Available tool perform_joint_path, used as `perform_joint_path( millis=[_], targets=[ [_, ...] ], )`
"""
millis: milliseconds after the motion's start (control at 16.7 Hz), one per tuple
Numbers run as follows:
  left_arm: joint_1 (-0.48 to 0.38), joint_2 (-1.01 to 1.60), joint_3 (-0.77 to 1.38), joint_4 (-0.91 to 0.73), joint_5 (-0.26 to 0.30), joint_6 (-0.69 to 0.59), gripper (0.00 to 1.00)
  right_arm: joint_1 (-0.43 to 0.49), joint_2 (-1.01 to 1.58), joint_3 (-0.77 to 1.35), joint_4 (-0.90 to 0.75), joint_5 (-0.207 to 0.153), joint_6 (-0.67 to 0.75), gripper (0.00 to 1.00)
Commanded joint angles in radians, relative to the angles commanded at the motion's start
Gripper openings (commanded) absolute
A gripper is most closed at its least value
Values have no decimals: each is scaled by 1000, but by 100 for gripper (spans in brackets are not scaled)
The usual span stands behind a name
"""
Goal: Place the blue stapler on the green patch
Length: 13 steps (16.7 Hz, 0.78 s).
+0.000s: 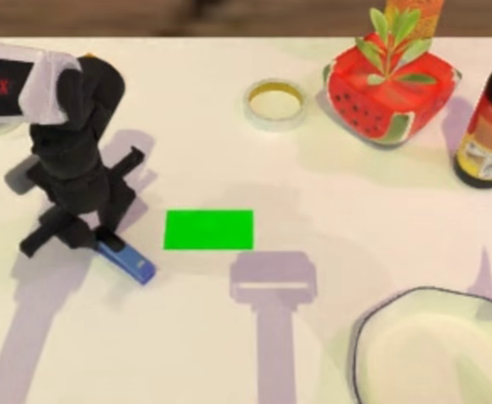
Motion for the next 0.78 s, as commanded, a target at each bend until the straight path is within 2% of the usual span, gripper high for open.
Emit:
perform_joint_path(
  millis=[300,780],
  targets=[
    [1,-13,32,-41,0,-1,0,0,0,0,0,0,0,100],
    [18,-116,224,-344,-1,-4,0,0,0,0,0,0,0,100]
  ],
)
